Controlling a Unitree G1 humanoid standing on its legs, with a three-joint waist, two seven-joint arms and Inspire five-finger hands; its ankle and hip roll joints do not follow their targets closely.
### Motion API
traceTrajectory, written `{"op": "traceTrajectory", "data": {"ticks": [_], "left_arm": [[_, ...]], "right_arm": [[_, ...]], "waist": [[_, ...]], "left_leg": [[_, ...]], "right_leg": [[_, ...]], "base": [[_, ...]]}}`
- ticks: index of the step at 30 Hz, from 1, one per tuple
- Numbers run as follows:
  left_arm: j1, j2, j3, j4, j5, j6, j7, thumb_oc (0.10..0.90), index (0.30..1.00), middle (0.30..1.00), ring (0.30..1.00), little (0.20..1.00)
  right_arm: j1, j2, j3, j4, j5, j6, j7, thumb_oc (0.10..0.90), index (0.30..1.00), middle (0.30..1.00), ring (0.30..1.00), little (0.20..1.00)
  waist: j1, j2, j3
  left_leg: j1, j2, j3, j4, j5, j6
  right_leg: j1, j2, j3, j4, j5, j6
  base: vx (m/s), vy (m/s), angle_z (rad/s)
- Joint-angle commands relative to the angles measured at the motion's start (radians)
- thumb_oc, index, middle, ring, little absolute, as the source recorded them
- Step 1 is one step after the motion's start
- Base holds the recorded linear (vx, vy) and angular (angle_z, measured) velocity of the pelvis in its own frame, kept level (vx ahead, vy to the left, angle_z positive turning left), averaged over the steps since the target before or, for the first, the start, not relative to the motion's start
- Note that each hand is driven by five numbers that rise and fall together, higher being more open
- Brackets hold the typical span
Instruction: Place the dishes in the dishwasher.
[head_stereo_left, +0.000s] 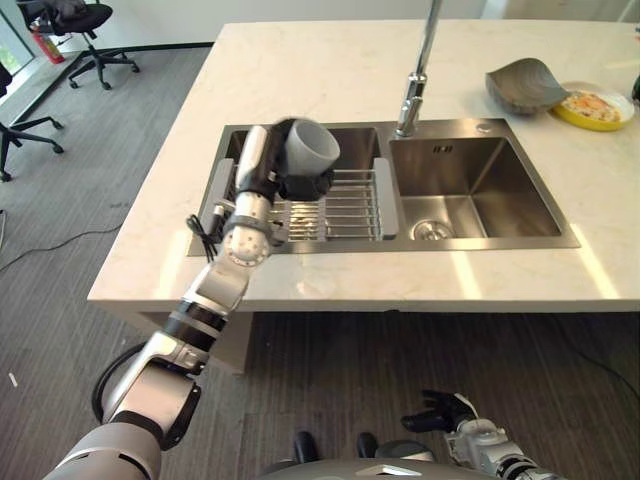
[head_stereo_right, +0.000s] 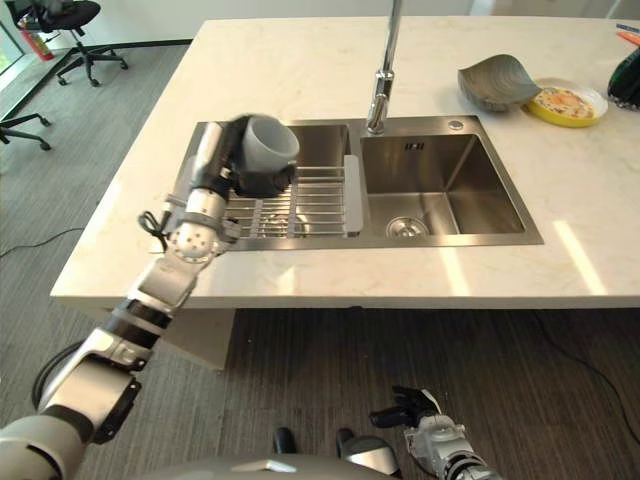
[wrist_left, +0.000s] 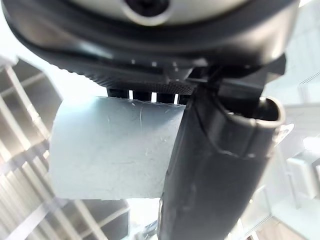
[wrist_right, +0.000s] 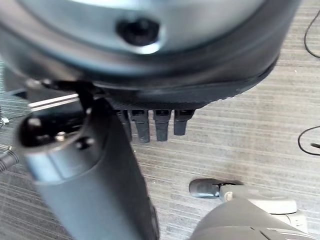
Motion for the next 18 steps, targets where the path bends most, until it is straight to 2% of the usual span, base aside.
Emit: {"op": "traceTrajectory", "data": {"ticks": [1, 4, 5, 6, 11, 12, 13, 14, 15, 18], "left_arm": [[-0.077, -0.021, 0.136, -0.132, -0.022, -0.212, 0.057, 0.400, 0.300, 0.300, 0.300, 0.300], [-0.023, -0.024, 0.171, -0.191, -0.016, -0.219, 0.059, 0.400, 0.300, 0.300, 0.300, 0.300], [0.079, -0.011, 0.234, -0.273, -0.017, -0.240, 0.054, 0.400, 0.300, 0.300, 0.300, 0.300], [0.139, -0.010, 0.263, -0.297, -0.019, -0.246, 0.058, 0.400, 0.300, 0.300, 0.300, 0.300], [0.441, -0.042, 0.409, -0.373, -0.041, -0.298, 0.090, 0.400, 0.300, 0.300, 0.300, 0.300], [0.495, -0.040, 0.431, -0.373, -0.027, -0.303, 0.095, 0.400, 0.300, 0.300, 0.300, 0.300], [0.545, -0.044, 0.457, -0.379, -0.050, -0.321, 0.105, 0.400, 0.300, 0.300, 0.300, 0.300], [0.545, -0.044, 0.458, -0.380, -0.050, -0.320, 0.104, 0.400, 0.300, 0.300, 0.300, 0.300], [0.573, -0.056, 0.470, -0.385, -0.090, -0.336, 0.100, 0.400, 0.300, 0.300, 0.300, 0.300], [0.561, -0.058, 0.464, -0.399, -0.086, -0.340, 0.103, 0.400, 0.300, 0.300, 0.300, 0.300]], "right_arm": [[-0.003, -0.007, -0.009, 0.050, 0.018, -0.043, -0.011, 0.800, 0.900, 0.900, 0.900, 0.900], [-0.004, -0.001, -0.009, 0.050, 0.018, -0.044, -0.010, 0.800, 0.900, 0.900, 0.900, 0.900], [-0.014, 0.009, -0.008, 0.042, 0.012, -0.047, -0.007, 0.800, 0.900, 0.900, 0.900, 0.900], [-0.017, 0.013, -0.001, 0.032, 0.009, -0.048, -0.005, 0.800, 0.900, 0.900, 0.900, 0.900], [-0.031, 0.035, 0.024, -0.032, 0.013, -0.065, 0.016, 0.800, 0.900, 0.900, 0.900, 0.900], [-0.031, 0.039, 0.031, -0.048, 0.015, -0.069, 0.015, 0.800, 0.900, 0.900, 0.900, 0.900], [-0.058, 0.029, 0.032, -0.066, 0.022, -0.077, 0.004, 0.800, 0.900, 0.900, 0.900, 0.900], [-0.059, 0.029, 0.032, -0.066, 0.022, -0.077, 0.004, 0.800, 0.900, 0.900, 0.900, 0.900], [-0.073, 0.019, 0.033, -0.071, 0.018, -0.081, -0.005, 0.800, 0.900, 0.900, 0.900, 0.900], [-0.064, -0.004, 0.032, -0.065, -0.006, -0.084, -0.015, 0.800, 0.900, 0.900, 0.900, 0.900]], "waist": [[0.038, 0.011, -0.097], [0.047, 0.009, -0.101], [0.075, 0.002, -0.101], [0.086, 0.000, -0.105], [0.166, -0.011, -0.087], [0.194, -0.013, -0.072], [0.259, -0.019, -0.027], [0.252, -0.021, -0.032], [0.321, -0.012, -0.012], [0.379, 0.000, -0.006]], "left_leg": [[0.075, 0.032, 0.007, 0.005, -0.134, -0.068], [0.073, 0.031, 0.003, 0.005, -0.134, -0.068], [0.065, 0.032, -0.003, 0.005, -0.127, -0.068], [0.066, 0.031, -0.009, 0.005, -0.131, -0.068], [0.046, 0.032, -0.050, 0.005, -0.104, -0.074], [0.029, 0.034, -0.072, 0.022, -0.099, -0.079], [-0.048, 0.029, -0.125, 0.093, -0.091, -0.095], [-0.060, 0.026, -0.131, 0.099, -0.089, -0.095], [-0.111, 0.026, -0.185, 0.083, -0.057, -0.117], [-0.205, 0.038, -0.234, 0.026, 0.046, -0.156]], "right_leg": [[-0.046, -0.049, -0.047, 0.019, -0.019, 0.082], [-0.045, -0.048, -0.049, 0.018, -0.020, 0.080], [-0.049, -0.048, -0.055, 0.015, -0.017, 0.077], [-0.045, -0.048, -0.060, 0.014, -0.023, 0.077], [-0.048, -0.049, -0.089, 0.010, -0.026, 0.065], [-0.048, -0.053, -0.104, 0.011, -0.034, 0.063], [-0.055, -0.068, -0.157, 0.010, -0.037, 0.054], [-0.061, -0.069, -0.164, 0.010, -0.034, 0.054], [-0.072, -0.081, -0.255, 0.010, -0.055, 0.056], [-0.096, -0.117, -0.395, 0.010, -0.055, 0.066]], "base": [[0.00, -0.012, 0.17], [-0.01, -0.015, 0.11], [0.00, -0.029, 0.05], [0.00, -0.038, 0.02], [-0.02, -0.042, 0.20], [-0.23, -0.112, 0.52], [-0.20, -0.094, 0.75], [-0.29, -0.136, 1.07], [-0.20, -0.087, 1.60], [-0.21, -0.078, 2.42]]}}
